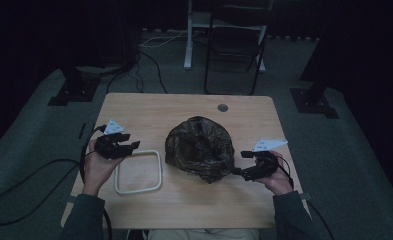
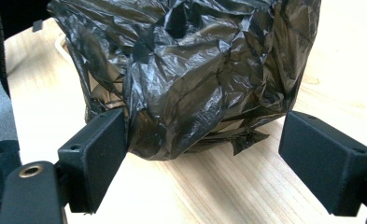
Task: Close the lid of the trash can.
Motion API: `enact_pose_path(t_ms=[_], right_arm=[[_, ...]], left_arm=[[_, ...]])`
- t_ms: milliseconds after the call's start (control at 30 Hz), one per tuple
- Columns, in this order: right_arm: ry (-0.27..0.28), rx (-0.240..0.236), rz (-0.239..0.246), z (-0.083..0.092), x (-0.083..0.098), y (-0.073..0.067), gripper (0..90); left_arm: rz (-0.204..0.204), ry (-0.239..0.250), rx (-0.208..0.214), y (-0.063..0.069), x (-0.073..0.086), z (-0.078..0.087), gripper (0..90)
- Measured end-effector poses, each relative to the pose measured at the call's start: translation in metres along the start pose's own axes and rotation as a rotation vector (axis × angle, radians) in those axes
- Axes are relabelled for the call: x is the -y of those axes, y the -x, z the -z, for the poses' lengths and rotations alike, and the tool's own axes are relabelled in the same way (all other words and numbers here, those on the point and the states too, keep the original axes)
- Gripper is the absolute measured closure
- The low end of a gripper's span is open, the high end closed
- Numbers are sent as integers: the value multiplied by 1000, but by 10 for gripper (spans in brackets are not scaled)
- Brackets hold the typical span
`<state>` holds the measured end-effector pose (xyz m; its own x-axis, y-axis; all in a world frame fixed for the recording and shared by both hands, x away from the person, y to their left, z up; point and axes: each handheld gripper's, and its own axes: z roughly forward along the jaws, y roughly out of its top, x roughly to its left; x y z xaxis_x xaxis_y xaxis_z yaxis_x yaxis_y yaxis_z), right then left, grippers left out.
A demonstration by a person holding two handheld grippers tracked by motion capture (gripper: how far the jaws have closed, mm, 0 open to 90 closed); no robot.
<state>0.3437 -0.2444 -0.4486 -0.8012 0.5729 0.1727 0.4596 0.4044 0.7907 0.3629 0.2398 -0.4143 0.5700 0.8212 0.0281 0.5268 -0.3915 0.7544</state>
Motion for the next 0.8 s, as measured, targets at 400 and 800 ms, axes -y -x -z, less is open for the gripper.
enact_pose_path(t_ms=[400,800], right_arm=[[16,-2,20,7,-1,-2,151],[14,-2,30,10,2,1,229]], left_arm=[[17,-41,-7,-7,14,-6,495],[33,-79,-7,-15,25,-11,502]])
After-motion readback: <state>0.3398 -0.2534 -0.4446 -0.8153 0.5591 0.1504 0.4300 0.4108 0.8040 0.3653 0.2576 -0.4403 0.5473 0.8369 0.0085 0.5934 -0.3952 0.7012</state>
